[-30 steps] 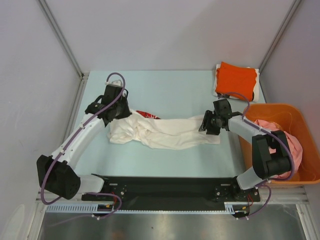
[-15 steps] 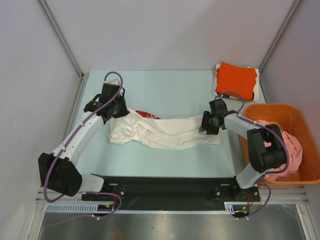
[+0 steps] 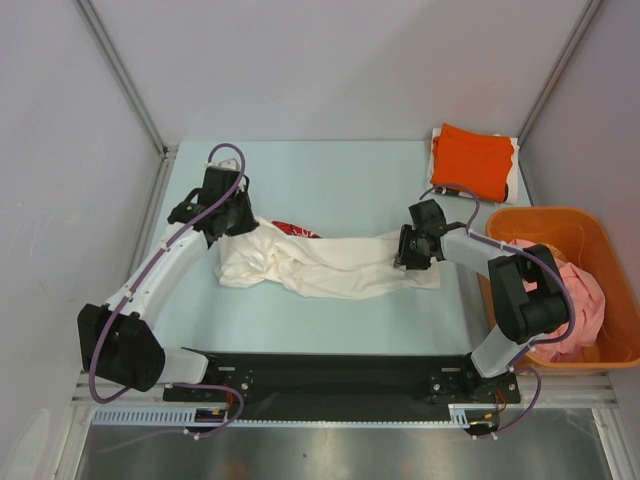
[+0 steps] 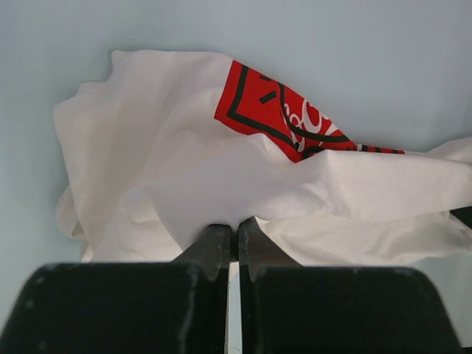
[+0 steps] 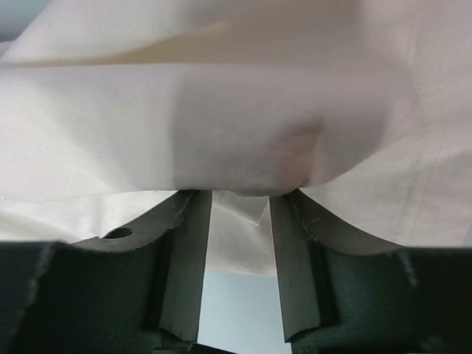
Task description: Fold and stack the t-shirts
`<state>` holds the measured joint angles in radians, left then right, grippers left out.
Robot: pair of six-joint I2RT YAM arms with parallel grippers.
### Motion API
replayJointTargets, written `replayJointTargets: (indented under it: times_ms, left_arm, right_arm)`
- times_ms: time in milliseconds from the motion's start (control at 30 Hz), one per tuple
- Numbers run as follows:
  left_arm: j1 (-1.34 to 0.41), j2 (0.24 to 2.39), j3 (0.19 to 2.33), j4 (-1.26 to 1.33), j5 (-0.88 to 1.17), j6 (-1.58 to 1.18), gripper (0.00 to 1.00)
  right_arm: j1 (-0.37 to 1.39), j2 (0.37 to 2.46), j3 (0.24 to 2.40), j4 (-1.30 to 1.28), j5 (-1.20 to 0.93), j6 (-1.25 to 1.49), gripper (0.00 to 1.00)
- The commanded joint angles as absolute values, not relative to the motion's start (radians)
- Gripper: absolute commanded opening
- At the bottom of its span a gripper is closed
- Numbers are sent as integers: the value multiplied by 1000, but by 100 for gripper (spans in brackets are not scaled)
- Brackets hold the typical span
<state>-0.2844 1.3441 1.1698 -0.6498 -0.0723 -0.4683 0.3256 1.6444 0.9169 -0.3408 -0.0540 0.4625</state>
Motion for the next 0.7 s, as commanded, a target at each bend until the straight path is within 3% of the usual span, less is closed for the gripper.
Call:
replayJointTargets:
  times_ms: [0,133,433,667]
  left_arm:
    - [-273,1339,1157,-614,-63,-443,0]
    - [-272,1335,1146,-609,-63,-442,0]
    - [-268,1319,1131,-609,-60,-440,0]
    - [-255,1272,1167,-649,-64,-422,0]
  right_arm:
    - [336,1649,930,-330,-35,477,40]
    - [336,1631,937,-345,-29,479,33]
    - [336,1605,962,-385,-35,477,0]
    - [325,1533,1031,-477,-29,476,0]
